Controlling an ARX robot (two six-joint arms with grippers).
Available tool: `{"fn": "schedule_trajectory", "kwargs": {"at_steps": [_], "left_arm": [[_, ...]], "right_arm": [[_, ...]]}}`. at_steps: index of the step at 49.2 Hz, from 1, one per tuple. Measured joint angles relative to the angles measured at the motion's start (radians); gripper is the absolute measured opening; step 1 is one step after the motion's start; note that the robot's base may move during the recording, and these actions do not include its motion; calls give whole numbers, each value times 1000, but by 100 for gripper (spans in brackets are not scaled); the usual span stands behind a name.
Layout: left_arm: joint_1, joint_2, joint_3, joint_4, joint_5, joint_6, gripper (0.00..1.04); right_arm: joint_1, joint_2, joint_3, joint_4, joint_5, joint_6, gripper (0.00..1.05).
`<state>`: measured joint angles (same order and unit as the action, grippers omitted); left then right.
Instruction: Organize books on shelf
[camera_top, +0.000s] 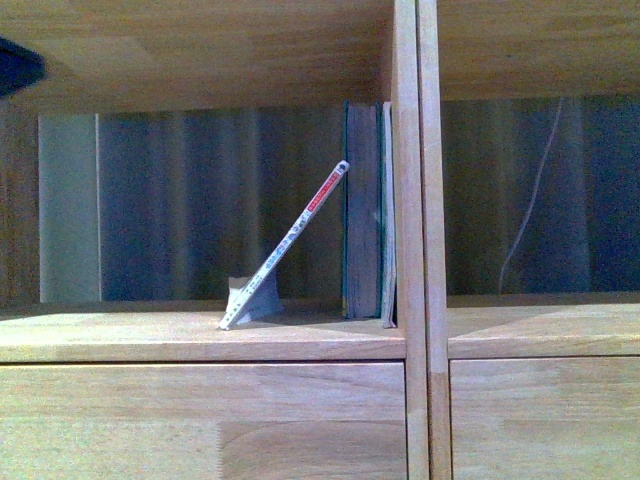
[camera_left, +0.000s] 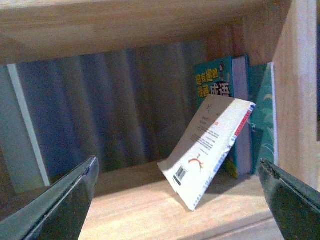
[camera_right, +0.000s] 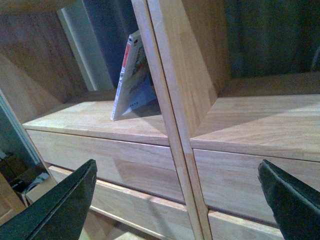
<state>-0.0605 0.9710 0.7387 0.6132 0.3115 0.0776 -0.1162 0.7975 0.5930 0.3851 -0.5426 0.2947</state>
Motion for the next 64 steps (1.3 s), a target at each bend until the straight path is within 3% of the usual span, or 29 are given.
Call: {"fn": "schedule_trajectory", "kwargs": {"at_steps": [11, 14, 15, 18, 21, 23, 26, 35, 37, 42, 64], "left_arm": [[298, -415, -212, -224, 341, -243, 97], [289, -518, -209, -444, 172, -208, 88], [271, -572, -209, -571, 60, -180, 82], [242, -640, -238, -715, -87, -137, 72], [201, -674, -293, -740, -199, -117, 61], [115, -694, -346, -736, -290, -106, 50], [70, -729, -402, -716, -298, -96, 36], [64, -793, -501, -675, -311, -91, 3], [64, -808, -526, -667, -311, -88, 3], [64, -829, -559, -657, -311, -88, 3], [64, -895, -652, -630, -311, -88, 3]], "right_arm": [[0, 0, 0, 0, 0, 0, 98], [0, 0, 0, 0, 0, 0, 98], [0, 0, 0, 0, 0, 0, 98], [9, -3, 2, -19, 28, -14, 96], [69, -35, 1, -148, 280, -106, 87], [105, -74, -51, -187, 449, -189, 76], [111, -116, -128, -166, 534, -240, 63], [113, -204, -281, -113, 540, -275, 28], [113, -228, -315, -104, 540, -280, 17], [113, -267, -366, -96, 542, -289, 3], [113, -419, -496, -108, 541, -289, 3]]}}
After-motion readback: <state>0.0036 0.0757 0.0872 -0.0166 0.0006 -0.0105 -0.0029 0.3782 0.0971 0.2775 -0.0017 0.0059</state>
